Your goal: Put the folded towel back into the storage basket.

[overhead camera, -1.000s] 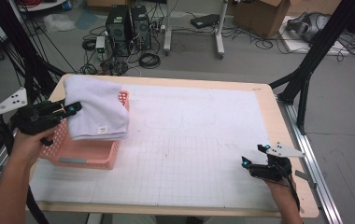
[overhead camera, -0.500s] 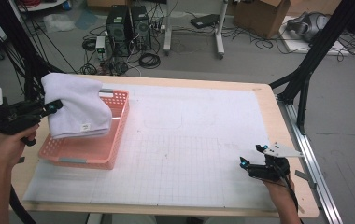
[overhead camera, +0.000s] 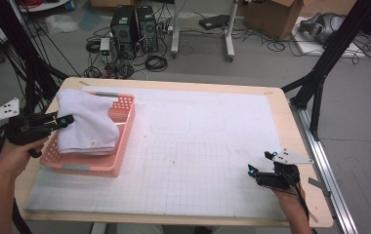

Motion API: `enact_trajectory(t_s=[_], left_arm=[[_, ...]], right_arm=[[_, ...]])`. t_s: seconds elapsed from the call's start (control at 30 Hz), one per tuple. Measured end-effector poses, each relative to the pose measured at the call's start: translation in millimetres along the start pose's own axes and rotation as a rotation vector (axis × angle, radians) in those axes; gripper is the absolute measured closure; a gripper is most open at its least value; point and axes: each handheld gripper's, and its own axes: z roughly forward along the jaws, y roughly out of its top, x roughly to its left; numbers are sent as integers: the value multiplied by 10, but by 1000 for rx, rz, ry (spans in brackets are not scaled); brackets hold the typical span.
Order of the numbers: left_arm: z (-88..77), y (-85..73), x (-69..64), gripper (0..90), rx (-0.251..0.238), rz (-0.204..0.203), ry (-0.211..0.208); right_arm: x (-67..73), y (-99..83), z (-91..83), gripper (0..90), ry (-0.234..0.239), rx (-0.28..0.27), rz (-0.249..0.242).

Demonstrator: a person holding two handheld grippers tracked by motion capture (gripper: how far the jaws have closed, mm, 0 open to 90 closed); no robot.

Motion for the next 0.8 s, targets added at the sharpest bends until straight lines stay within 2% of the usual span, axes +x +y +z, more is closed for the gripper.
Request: enact_trajectory(t_s=[0.17,0.37,0.57,0.67,0.8], left_arm=[[121,-54,17,750,24,0,-11],[304,-152,68,747,80,-12,-10],[366,-209,85,744,88,-26,-4],[401,-220,78,739,119,-26,8],[505,-268,61,731,187,-22,10]], right_arm=[[0,0,-5,184,1,1,0],[-1,-3,-15,185,-2,1,0],[0,-4,-16,184,-2,0,1],[7,-2,-7,185,0,3,-2],[23,8,-1,184,2,4,-6]])
